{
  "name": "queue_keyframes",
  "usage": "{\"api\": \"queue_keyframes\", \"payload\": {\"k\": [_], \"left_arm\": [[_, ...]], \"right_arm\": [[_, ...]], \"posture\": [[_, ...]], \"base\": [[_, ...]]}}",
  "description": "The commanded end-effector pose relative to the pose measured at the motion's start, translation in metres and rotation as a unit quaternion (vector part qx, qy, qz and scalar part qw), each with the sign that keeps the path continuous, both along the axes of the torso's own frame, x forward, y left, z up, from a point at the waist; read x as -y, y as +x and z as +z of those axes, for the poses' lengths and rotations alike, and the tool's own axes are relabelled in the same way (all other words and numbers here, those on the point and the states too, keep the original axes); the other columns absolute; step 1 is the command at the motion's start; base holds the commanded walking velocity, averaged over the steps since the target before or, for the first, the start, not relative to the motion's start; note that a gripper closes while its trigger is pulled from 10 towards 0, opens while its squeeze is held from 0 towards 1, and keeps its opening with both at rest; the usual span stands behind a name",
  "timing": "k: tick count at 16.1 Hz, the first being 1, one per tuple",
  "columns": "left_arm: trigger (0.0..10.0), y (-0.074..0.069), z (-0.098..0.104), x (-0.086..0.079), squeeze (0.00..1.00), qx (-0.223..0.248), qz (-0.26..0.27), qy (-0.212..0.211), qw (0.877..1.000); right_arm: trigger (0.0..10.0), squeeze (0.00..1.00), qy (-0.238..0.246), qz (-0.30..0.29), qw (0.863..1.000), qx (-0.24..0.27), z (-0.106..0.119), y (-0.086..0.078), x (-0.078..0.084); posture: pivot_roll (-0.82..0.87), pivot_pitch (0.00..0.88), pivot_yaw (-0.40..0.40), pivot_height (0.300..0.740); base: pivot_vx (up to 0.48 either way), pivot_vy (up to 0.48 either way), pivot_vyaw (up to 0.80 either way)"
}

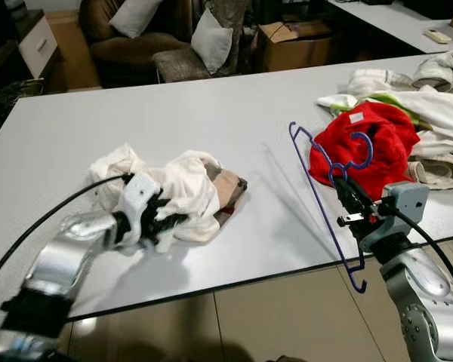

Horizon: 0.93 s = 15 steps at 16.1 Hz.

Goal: Hang hanger

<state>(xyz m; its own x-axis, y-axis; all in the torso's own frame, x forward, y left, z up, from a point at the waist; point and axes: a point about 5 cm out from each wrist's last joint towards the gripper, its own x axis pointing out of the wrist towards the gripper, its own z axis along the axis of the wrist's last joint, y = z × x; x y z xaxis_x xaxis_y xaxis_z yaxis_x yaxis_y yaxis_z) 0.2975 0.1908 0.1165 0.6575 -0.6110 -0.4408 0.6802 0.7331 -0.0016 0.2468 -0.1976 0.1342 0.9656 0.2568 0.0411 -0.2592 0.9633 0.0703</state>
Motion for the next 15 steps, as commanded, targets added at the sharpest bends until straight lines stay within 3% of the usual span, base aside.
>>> {"api": "queue_keyframes", "payload": {"k": [1,4,5,6,7,9,10,12,13,15], "left_arm": [[0.0,0.006,0.004,-0.004,0.00,-0.001,0.028,-0.014,1.000],[0.0,0.028,0.007,0.000,0.00,-0.005,0.100,-0.071,0.992],[0.0,0.042,0.017,0.000,0.00,0.012,0.145,-0.123,0.982],[0.0,0.047,0.021,0.000,0.00,0.017,0.162,-0.148,0.976],[0.0,0.060,0.034,-0.006,0.00,0.045,0.222,-0.198,0.954],[0.0,0.072,0.042,-0.028,0.00,0.093,0.302,-0.158,0.936],[0.0,0.072,0.042,-0.032,0.00,0.091,0.310,-0.154,0.934],[0.0,0.068,0.032,-0.035,0.00,0.072,0.302,-0.124,0.942],[10.0,0.067,0.027,-0.038,0.00,0.074,0.307,-0.098,0.944],[10.0,0.067,0.032,-0.042,0.00,0.109,0.302,-0.093,0.942]], "right_arm": [[10.0,0.00,0.003,0.007,1.000,0.005,0.004,0.003,-0.003],[10.0,0.00,0.001,0.013,1.000,0.007,0.005,0.005,-0.004],[10.0,0.00,-0.001,0.011,1.000,0.008,0.006,0.006,-0.003],[10.0,0.00,-0.002,0.010,1.000,0.008,0.006,0.007,-0.003],[10.0,0.00,-0.004,0.005,1.000,0.012,0.007,0.008,-0.001],[10.0,0.00,-0.003,-0.001,1.000,0.018,0.010,0.010,0.001],[10.0,0.00,-0.004,-0.001,1.000,0.018,0.011,0.010,0.001],[10.0,0.00,-0.007,-0.001,1.000,0.017,0.010,0.009,0.002],[10.0,0.00,-0.008,0.000,1.000,0.016,0.010,0.010,0.002],[10.0,0.00,-0.008,0.002,1.000,0.017,0.011,0.011,0.002]], "posture": [[-0.10,0.000,0.024,0.740],[-0.11,0.000,0.019,0.740],[-0.11,0.000,0.018,0.740],[-0.11,0.000,0.018,0.740],[-0.11,0.000,0.018,0.740],[-0.12,0.000,0.021,0.740],[-0.12,0.000,0.021,0.740],[-0.12,0.000,0.016,0.740],[-0.12,0.000,0.015,0.740],[-0.12,0.000,0.009,0.740]], "base": [[0.000,0.000,0.00],[0.000,0.000,0.00],[0.000,0.000,0.00],[0.000,0.000,0.00],[0.000,0.000,0.00],[0.000,0.000,0.00],[0.000,0.000,0.00],[0.000,0.000,0.00],[0.000,0.000,0.00],[0.000,0.000,0.00]]}}
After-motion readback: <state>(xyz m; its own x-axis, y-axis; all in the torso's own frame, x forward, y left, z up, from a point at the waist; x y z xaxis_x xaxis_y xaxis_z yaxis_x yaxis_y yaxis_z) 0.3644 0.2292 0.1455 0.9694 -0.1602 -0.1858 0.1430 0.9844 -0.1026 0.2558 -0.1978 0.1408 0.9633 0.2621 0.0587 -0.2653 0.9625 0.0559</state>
